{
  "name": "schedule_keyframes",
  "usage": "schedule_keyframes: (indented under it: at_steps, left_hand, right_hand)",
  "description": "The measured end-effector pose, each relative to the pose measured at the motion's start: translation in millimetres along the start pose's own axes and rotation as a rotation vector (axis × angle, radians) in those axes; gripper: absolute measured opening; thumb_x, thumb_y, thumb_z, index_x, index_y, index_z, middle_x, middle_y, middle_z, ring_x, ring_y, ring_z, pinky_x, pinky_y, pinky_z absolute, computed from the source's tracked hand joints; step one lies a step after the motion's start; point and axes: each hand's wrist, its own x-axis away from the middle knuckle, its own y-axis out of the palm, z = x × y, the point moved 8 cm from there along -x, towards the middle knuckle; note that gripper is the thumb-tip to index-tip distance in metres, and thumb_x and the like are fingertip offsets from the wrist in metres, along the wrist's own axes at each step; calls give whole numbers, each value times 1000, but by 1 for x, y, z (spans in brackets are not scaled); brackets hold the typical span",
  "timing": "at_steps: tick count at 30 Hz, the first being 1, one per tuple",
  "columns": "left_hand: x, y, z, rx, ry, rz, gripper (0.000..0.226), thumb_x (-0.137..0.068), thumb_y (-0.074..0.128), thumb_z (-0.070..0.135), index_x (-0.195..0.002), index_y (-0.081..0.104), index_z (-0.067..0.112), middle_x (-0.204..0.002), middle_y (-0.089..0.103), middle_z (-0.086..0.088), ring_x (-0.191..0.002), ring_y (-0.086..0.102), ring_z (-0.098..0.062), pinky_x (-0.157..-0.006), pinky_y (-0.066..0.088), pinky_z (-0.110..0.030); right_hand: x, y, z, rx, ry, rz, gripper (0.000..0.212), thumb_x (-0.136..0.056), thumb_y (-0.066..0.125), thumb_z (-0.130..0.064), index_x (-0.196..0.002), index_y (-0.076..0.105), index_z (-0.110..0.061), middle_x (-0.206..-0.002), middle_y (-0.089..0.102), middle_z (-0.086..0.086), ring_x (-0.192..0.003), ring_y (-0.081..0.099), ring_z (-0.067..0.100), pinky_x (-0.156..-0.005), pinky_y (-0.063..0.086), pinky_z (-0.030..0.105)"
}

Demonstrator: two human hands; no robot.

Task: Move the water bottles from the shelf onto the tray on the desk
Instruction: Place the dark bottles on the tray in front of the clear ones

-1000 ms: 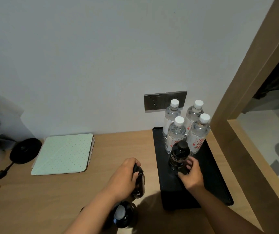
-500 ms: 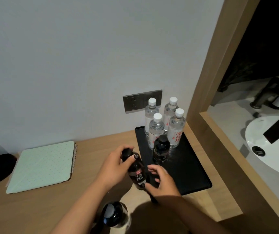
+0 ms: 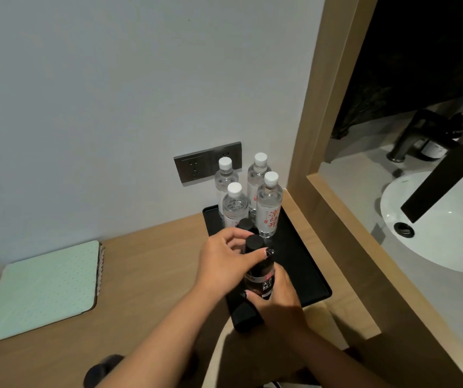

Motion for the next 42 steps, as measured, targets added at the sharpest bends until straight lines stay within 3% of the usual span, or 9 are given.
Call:
schedule_keyframes:
  at_steps: [3,5,9,13,17,22,26,32,42]
  left_hand:
    - [-9,15,-2,16,-12,-57,22,-72,78,7,-92,69,12,-75,70,2,-63,65,-1,-66,53,-15]
    - [-18,13,-3,46,-7,-2,15,-78,70,0,-91,68,7,-71,66,1,-54,57,2,-59,48,-12]
    - [-38,1,0,-171,87,168,23,-79,68,8,-98,64,21,-93,65,6,-86,62,-6,-81,52,-22]
    - [-51,15,-15,-415,52,61,42,-76,72,21,-114,56,27,-115,57,4,-106,56,-11,-93,47,-29]
    - [-49,24,-24,-547,78,26,53,-77,71,26,-125,50,32,-122,60,7,-115,55,-12,-98,47,-33]
    - [-55,18,-18,-688,112,96,49,-80,69,28,-125,51,31,-118,66,4,-111,60,-18,-90,51,-37]
    - [-62,23,-15,-789,128,70,43,-81,69,35,-120,53,29,-116,66,0,-106,62,-21,-86,52,-40]
    - [-67,14,-19,-750,65,145,32,-76,74,29,-103,58,31,-100,71,3,-92,66,-20,-77,55,-40]
    - [-58,15,-26,-738,48,198,44,-79,72,27,-121,59,29,-110,71,1,-103,65,-21,-86,54,-39]
  right_hand:
    - [-12,-15,21,-3,48,-20,74,-72,79,-22,-135,40,-16,-132,52,4,-122,49,19,-101,40,31]
    - [-21,-28,33,10,65,-12,74,-71,79,-18,-134,41,-13,-131,53,7,-123,49,23,-102,39,32]
    - [-45,-45,45,-33,78,-6,67,-70,80,-11,-127,45,-11,-124,56,8,-119,52,24,-94,38,25]
    - [-66,-46,51,-66,62,2,65,-67,81,-7,-122,48,-10,-120,58,9,-115,54,24,-91,39,24]
    - [-81,-40,49,-53,4,10,66,-65,83,-8,-121,48,-8,-119,58,11,-113,55,25,-90,42,26]
    - [-102,-34,43,-63,-27,-19,59,-64,82,-5,-113,48,-6,-112,61,13,-106,59,25,-84,42,23]
    - [-112,-34,45,-53,-33,-32,63,-65,83,-6,-116,47,-6,-116,61,14,-110,58,27,-91,43,27]
    - [-115,-29,54,-19,5,-86,69,-70,78,-4,-129,41,-6,-126,58,15,-119,54,29,-103,41,35]
    - [-122,-28,56,19,28,-155,66,-75,75,-5,-129,38,-11,-131,55,12,-124,50,29,-106,37,38]
